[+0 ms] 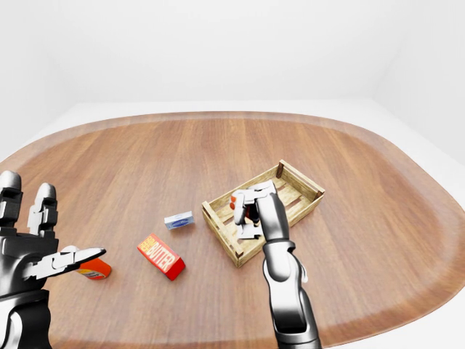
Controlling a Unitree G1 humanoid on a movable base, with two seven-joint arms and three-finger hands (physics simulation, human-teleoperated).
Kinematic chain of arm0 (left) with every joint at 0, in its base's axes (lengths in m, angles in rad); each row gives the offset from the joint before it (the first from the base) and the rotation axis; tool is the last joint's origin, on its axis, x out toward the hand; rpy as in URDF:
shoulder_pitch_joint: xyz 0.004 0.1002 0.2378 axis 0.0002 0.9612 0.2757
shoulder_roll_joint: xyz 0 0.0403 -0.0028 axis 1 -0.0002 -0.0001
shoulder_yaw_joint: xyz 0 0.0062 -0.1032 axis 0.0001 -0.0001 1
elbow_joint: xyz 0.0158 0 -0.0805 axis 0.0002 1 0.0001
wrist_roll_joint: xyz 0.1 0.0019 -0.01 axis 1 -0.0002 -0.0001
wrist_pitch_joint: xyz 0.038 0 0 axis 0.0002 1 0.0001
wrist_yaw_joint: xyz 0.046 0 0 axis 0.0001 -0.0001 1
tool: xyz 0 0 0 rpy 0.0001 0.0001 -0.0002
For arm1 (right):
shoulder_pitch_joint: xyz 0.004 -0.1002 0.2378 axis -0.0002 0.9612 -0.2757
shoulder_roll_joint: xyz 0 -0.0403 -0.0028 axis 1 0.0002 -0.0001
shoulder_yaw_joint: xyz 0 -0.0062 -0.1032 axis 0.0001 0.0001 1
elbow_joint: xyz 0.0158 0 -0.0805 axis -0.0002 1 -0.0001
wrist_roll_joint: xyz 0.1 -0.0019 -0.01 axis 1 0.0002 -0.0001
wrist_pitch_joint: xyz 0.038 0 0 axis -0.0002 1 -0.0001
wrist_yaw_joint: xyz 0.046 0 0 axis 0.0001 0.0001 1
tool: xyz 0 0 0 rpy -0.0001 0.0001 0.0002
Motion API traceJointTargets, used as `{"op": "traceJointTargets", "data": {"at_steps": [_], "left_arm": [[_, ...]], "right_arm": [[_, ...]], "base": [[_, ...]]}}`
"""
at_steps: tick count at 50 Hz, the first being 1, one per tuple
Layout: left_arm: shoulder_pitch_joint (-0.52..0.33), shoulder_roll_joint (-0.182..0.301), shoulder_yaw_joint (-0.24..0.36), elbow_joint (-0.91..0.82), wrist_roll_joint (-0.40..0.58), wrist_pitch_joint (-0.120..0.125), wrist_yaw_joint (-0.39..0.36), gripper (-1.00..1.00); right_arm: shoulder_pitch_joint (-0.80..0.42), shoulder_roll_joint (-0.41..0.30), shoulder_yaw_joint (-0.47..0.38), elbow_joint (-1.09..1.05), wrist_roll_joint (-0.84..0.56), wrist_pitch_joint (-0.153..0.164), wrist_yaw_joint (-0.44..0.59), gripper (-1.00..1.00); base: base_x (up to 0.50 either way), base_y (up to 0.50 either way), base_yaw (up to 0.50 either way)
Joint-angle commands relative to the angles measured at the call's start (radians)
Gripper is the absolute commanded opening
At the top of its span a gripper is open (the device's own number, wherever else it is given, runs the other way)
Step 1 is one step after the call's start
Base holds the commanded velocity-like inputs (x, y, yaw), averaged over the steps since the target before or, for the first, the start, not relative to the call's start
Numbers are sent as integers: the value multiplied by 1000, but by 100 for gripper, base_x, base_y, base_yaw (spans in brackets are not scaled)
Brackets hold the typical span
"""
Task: Pick up the tomato sauce, and put it in the wooden tray.
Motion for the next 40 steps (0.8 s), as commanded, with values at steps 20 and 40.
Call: {"op": "traceJointTargets", "data": {"at_steps": [20,40], "left_arm": [[2,-3,-2,-6,3,0,0,95],[3,-3,3,-10,-1,0,-2,95]], "right_arm": [[-207,-24,-72,286,-56,0,-17,-100],[-340,-53,-85,569,-99,0,-61,-100]], "base": [[0,0,0],[0,0,0]]}}
